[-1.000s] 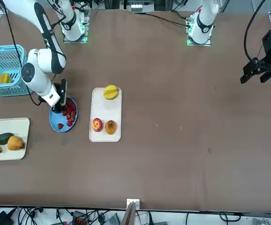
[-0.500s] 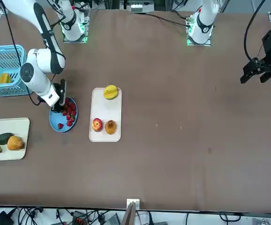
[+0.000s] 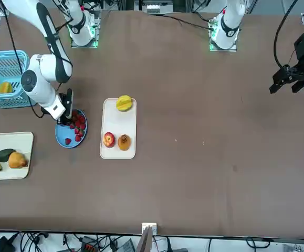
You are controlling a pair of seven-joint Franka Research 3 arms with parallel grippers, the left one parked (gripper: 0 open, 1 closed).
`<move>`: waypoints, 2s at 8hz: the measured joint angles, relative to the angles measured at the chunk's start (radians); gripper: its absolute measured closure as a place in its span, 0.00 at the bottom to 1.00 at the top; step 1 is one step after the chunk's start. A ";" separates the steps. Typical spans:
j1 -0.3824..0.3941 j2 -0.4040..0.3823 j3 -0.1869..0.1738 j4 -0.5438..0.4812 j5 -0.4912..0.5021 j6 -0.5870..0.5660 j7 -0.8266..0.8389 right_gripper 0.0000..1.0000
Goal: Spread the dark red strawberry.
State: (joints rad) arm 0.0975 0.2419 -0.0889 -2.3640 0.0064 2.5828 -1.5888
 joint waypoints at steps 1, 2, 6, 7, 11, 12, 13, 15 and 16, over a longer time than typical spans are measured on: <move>0.000 0.000 0.000 0.000 0.000 0.000 0.000 0.63; 0.000 -0.001 0.000 0.001 0.000 -0.003 0.000 0.63; -0.002 -0.022 -0.001 0.066 0.000 -0.101 0.000 0.63; -0.002 -0.026 -0.003 0.090 0.000 -0.119 0.000 0.63; -0.012 0.036 -0.006 0.224 0.000 -0.178 0.000 0.63; -0.018 0.081 -0.007 0.264 0.000 -0.178 -0.001 0.63; -0.027 0.127 -0.007 0.295 0.000 -0.178 -0.001 0.63; -0.047 0.171 -0.009 0.323 0.000 -0.177 -0.003 0.63; -0.056 0.174 -0.009 0.325 0.002 -0.178 -0.001 0.62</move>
State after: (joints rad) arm 0.0413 0.4155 -0.0975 -2.0387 0.0083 2.4051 -1.5899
